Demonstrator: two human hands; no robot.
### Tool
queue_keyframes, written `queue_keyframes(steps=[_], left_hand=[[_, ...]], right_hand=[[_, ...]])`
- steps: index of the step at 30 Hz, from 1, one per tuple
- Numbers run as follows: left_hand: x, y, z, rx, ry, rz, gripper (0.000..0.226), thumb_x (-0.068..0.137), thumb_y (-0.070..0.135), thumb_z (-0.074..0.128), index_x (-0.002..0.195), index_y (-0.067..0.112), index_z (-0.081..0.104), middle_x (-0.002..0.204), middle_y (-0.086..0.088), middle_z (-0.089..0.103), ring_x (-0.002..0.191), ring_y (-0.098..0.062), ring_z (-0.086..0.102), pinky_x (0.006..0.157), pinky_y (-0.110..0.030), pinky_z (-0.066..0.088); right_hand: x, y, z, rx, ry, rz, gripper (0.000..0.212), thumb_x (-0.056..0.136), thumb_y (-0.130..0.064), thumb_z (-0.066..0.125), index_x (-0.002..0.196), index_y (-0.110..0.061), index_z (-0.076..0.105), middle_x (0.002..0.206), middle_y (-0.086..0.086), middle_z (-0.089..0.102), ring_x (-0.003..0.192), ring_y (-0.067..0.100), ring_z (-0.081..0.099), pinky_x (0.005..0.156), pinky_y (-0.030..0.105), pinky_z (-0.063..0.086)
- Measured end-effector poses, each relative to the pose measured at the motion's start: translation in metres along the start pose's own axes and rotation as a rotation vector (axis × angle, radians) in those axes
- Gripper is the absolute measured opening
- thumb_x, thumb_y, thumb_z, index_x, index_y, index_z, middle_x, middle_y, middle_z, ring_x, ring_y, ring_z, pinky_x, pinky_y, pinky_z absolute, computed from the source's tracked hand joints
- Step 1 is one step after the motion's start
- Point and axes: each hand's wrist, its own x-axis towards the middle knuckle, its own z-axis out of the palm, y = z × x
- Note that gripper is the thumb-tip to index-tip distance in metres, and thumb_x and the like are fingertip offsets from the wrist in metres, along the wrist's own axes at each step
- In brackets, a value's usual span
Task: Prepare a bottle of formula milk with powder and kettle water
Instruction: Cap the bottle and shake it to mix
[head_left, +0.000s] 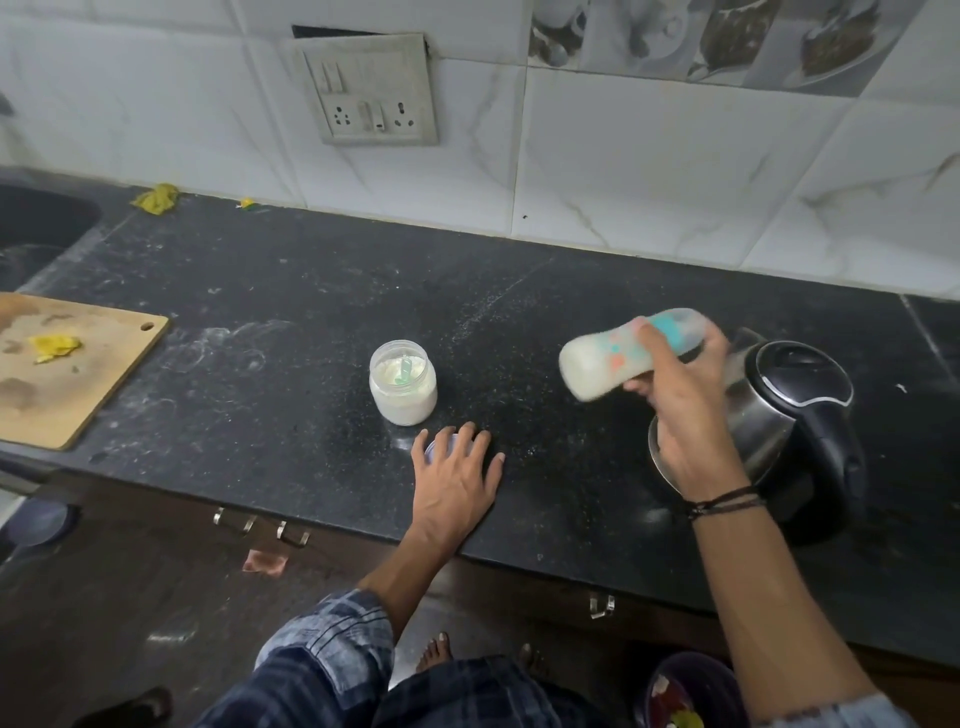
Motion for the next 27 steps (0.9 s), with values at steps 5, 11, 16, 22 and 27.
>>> queue_keyframes(steps=[5, 11, 16, 22, 27], left_hand=[[0.001, 0.002, -0.002, -0.007, -0.012, -0.010, 0.038, 0.105, 0.053, 0.045, 0.123, 0.027, 0.065, 0.133, 0.005, 0.062, 0.125, -0.024, 0.057, 0.117, -0.055, 0.028], [0.001, 0.000, 0.000, -0.005, -0.002, 0.004, 0.039, 0.104, 0.053, 0.044, 0.123, 0.026, 0.065, 0.133, 0.004, 0.062, 0.125, -0.025, 0.058, 0.117, -0.055, 0.028], [0.001, 0.000, 0.001, 0.004, -0.003, 0.000, 0.039, 0.105, 0.054, 0.043, 0.124, 0.027, 0.064, 0.133, 0.005, 0.062, 0.125, -0.024, 0.058, 0.117, -0.055, 0.028], [0.001, -0.001, 0.005, -0.004, 0.014, 0.001, 0.039, 0.105, 0.055, 0.043, 0.124, 0.028, 0.063, 0.132, 0.005, 0.061, 0.124, -0.024, 0.057, 0.116, -0.055, 0.027], [0.001, -0.005, 0.011, -0.012, 0.042, 0.019, 0.037, 0.104, 0.055, 0.042, 0.122, 0.028, 0.062, 0.131, 0.006, 0.060, 0.123, -0.024, 0.056, 0.116, -0.055, 0.026]], right_hand=[[0.000, -0.005, -0.003, 0.133, 0.122, -0.046, 0.064, 0.079, -0.041, 0.082, 0.131, -0.028, 0.048, 0.114, -0.007, 0.070, 0.096, 0.010, 0.076, 0.055, 0.021, 0.054], [-0.007, 0.002, 0.002, -0.015, -0.040, -0.026, 0.055, 0.076, -0.039, 0.085, 0.121, -0.038, 0.054, 0.104, -0.009, 0.073, 0.093, 0.013, 0.077, 0.052, 0.021, 0.053], [-0.002, -0.005, 0.003, 0.109, 0.089, -0.045, 0.062, 0.083, -0.038, 0.084, 0.132, -0.029, 0.048, 0.119, -0.001, 0.069, 0.097, 0.012, 0.076, 0.056, 0.020, 0.054], [-0.003, -0.006, 0.002, 0.142, 0.125, -0.094, 0.068, 0.079, -0.041, 0.083, 0.134, -0.027, 0.046, 0.118, -0.002, 0.069, 0.097, 0.013, 0.077, 0.056, 0.021, 0.054], [-0.001, 0.001, 0.003, -0.019, -0.032, -0.021, 0.054, 0.086, -0.032, 0.083, 0.129, -0.032, 0.051, 0.114, -0.003, 0.070, 0.098, 0.013, 0.076, 0.056, 0.021, 0.054]])
